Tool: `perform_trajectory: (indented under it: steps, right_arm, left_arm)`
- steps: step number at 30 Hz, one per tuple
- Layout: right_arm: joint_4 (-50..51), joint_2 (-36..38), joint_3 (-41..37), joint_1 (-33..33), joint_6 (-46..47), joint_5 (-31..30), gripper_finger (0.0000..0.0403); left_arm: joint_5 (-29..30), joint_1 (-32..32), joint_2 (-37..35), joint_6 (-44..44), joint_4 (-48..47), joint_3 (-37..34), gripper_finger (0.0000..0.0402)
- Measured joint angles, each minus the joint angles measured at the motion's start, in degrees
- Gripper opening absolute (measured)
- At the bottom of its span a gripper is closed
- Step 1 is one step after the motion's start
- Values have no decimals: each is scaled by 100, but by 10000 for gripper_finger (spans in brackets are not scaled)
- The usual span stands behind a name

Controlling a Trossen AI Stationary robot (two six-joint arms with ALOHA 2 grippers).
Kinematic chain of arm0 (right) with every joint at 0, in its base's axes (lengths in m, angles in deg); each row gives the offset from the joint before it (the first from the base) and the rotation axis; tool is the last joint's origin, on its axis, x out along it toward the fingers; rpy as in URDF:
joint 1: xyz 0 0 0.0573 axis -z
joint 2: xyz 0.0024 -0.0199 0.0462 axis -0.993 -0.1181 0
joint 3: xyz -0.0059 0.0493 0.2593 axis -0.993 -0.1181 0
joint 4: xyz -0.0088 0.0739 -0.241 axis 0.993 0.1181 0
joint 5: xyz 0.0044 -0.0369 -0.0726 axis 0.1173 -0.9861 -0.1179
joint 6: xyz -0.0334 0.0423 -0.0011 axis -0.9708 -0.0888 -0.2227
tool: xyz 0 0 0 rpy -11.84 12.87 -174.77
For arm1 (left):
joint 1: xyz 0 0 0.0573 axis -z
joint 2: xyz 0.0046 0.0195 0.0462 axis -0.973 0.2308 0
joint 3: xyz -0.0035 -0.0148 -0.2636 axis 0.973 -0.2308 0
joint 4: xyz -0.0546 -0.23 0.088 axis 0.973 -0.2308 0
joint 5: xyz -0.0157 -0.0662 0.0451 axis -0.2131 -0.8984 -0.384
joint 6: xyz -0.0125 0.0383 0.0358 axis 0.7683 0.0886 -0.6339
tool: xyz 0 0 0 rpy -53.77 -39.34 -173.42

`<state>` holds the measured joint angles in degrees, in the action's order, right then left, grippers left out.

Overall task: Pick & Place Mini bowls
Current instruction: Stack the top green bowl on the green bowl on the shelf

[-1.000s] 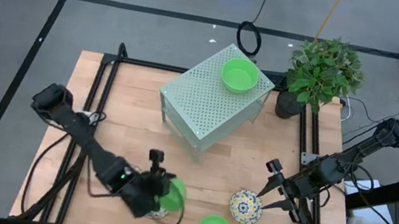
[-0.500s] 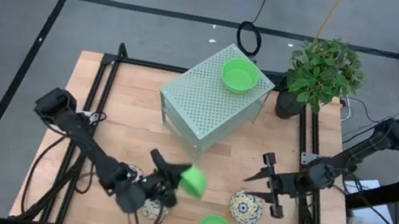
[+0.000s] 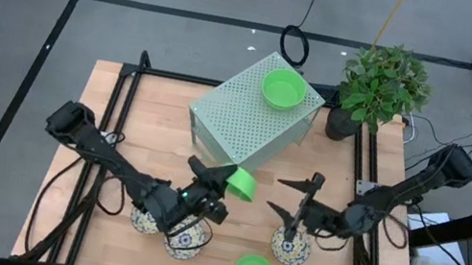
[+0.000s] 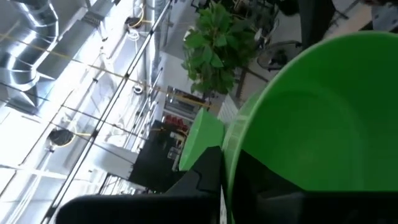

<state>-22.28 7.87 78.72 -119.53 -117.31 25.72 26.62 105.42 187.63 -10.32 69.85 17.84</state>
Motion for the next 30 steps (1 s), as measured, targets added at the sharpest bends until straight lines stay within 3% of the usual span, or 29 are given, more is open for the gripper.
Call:
perform_trajectory:
  steps: [4,10,20,30]
  right_arm:
    - [-16,-554,589,4,-2,-306,324]
    - [16,-1080,1287,26,3,-1185,318]
    - [18,-1242,1494,-21,587,-1220,315]
    - [-84,-1163,1515,-312,608,-1176,315]
  left_arm:
    - [-107,-67,0,-158,1,138,7]
    - [-97,-107,-7,-336,36,211,13]
    - [34,-135,-9,-373,-18,211,10]
    - [8,-170,9,-325,-71,200,8]
